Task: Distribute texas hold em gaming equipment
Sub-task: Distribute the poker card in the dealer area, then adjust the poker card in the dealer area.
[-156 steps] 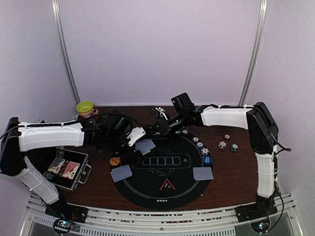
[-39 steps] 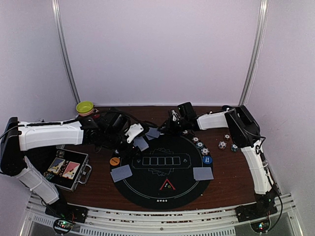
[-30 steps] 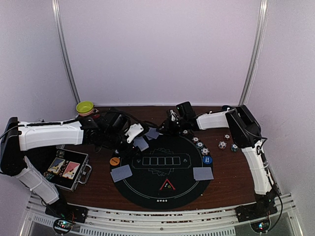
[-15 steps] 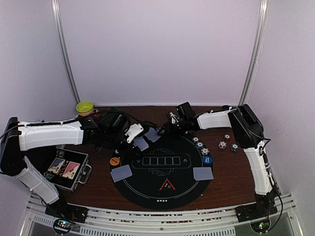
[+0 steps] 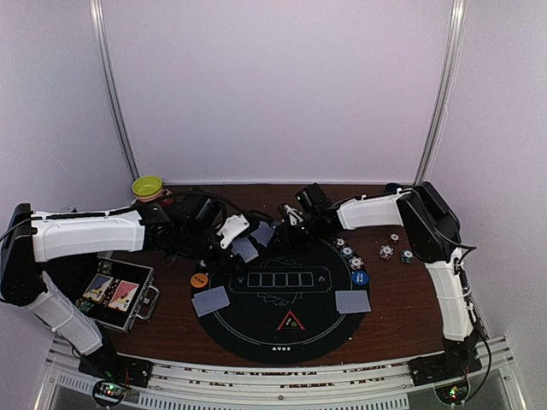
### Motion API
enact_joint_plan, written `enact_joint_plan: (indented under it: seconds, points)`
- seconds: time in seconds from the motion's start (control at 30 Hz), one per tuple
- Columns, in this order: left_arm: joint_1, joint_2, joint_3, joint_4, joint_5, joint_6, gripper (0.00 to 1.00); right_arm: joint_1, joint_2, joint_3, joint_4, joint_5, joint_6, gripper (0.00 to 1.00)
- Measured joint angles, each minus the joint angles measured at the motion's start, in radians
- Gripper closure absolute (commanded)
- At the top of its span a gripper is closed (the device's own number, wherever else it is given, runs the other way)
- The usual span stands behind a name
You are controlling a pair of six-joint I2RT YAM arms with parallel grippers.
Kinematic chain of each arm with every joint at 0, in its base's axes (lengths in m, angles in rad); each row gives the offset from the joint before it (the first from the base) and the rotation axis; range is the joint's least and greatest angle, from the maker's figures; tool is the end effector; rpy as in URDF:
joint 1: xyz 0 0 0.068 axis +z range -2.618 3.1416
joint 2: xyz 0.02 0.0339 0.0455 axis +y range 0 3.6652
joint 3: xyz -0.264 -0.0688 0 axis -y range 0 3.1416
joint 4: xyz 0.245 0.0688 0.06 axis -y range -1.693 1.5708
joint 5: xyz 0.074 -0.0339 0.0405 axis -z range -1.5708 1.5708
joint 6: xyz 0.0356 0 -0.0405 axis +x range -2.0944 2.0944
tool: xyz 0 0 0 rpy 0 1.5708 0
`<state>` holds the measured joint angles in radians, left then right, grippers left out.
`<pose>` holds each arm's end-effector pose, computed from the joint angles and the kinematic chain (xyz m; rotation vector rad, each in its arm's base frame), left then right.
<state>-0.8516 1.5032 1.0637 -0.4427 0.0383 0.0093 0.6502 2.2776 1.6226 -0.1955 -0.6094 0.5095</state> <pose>0.2092 -0.2409 0.2423 1.0577 2.2625 -0.4098 0.3780 0.3131 0.1350 -0.4895 2.5696 1.2194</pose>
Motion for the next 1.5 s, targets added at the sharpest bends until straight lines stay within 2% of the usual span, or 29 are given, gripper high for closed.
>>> enact_joint_plan:
  seconds: [0.47,1.23,1.37,1.5]
  points:
    - [0.000,-0.005,0.000,0.000,0.000,0.000,0.35,0.074,0.021,0.067,-0.053,0.171,-0.085,0.50]
    - [0.000,-0.008,0.000,0.000,0.000,0.000,0.35,0.093,0.149,0.264,-0.055,0.185,-0.087,0.47]
    - [0.000,-0.008,0.000,0.000,0.000,0.000,0.35,0.095,0.154,0.274,-0.059,0.182,-0.088,0.45]
    - [0.000,-0.008,0.000,0.000,0.000,0.000,0.35,0.090,0.148,0.271,-0.063,0.163,-0.093,0.38]
